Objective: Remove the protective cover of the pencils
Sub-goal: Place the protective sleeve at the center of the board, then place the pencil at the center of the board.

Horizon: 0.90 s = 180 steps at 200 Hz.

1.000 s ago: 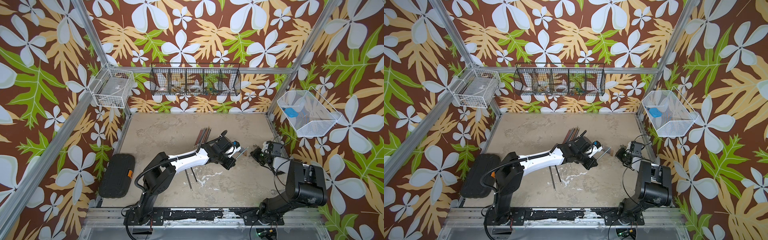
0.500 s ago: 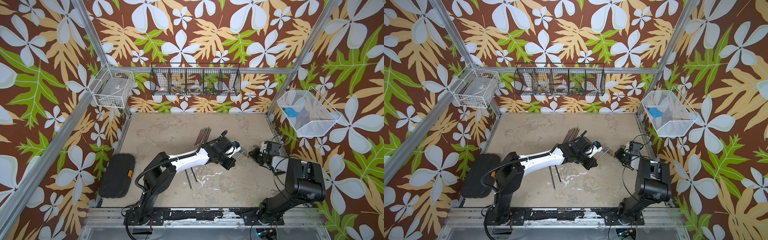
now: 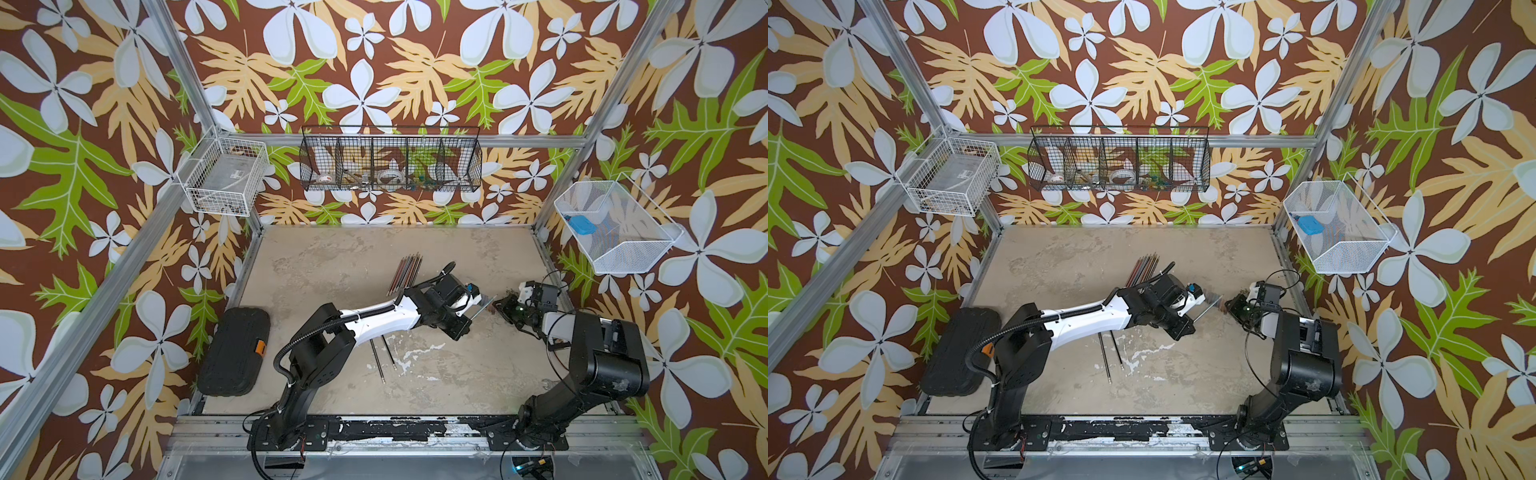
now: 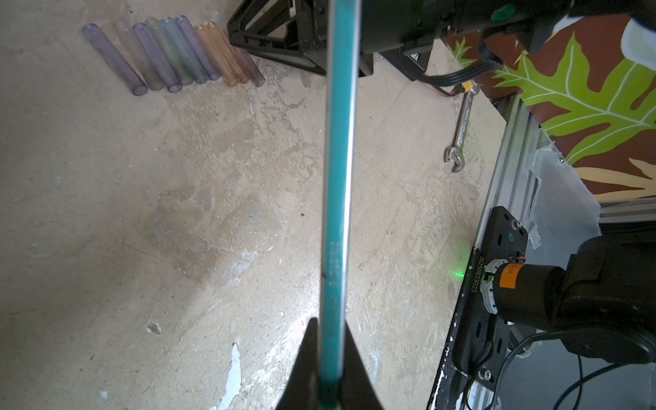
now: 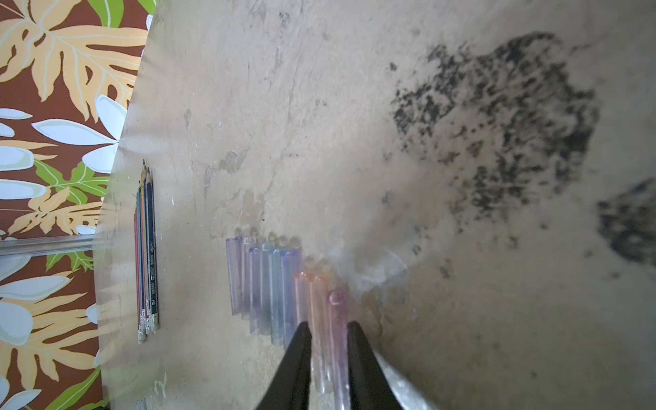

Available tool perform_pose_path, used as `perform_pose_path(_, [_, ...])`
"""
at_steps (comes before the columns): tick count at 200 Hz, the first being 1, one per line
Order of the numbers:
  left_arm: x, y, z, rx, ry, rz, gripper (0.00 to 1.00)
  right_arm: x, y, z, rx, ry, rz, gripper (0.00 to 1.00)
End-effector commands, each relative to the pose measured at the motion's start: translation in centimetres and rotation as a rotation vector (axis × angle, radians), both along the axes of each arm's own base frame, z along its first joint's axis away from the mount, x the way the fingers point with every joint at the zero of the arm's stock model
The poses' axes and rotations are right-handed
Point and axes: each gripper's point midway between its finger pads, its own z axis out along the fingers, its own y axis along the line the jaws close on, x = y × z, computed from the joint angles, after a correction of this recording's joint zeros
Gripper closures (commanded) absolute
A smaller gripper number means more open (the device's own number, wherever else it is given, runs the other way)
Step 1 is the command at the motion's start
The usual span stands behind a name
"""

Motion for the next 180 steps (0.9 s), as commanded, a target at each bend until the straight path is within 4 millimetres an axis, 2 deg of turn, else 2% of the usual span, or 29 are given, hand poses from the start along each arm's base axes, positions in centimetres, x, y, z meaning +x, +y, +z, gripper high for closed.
perform_pose_path(1, [0.6, 0.3, 0.0, 0.01, -0.014, 0.004, 1.0, 0.3, 0.1, 0.6, 0.0, -0.025, 0.01, 0.78])
perform_pose_path(24, [2.0, 1.0, 0.3, -0.014, 0.013, 0.036, 1.0, 0.2, -0.1, 0.8, -0.018, -0.027, 0.006, 0.78])
perform_pose_path(53, [5.6, 3.1, 1.4, -0.067, 0.034, 0.118, 1.0, -0.1, -0.8, 1.3, -0.064, -0.022, -0.018, 0.78])
perform_pose_path(84, [10.8, 6.8, 1.7, -0.065, 0.006, 0.244, 1.0, -0.7, -1.9, 2.8, -0.147, -0.047, -0.055, 0.78])
perform_pose_path(111, [16.1, 11.6, 1.3, -0.037, -0.011, 0.375, 1.0, -1.3, -2.5, 4.5, -0.202, -0.088, -0.081, 0.79])
perform_pose_path(130, [19.7, 15.7, 0.3, -0.026, 0.014, 0.472, 1.0, -1.5, -2.6, 5.7, -0.22, -0.119, -0.082, 0.79])
perform_pose_path(146, [21.6, 17.9, -0.5, -0.029, 0.043, 0.524, 1.0, -1.6, -2.7, 6.1, -0.228, -0.129, -0.085, 0.79])
perform_pose_path(163, [22.6, 19.2, -2.2, 0.007, 0.061, 0.549, 1.0, -1.6, -2.5, 6.2, -0.224, -0.133, -0.079, 0.8])
perform_pose_path(180, [22.9, 19.4, -3.9, 0.047, 0.084, 0.551, 1.0, -1.6, -2.3, 6.1, -0.213, -0.132, -0.069, 0.8])
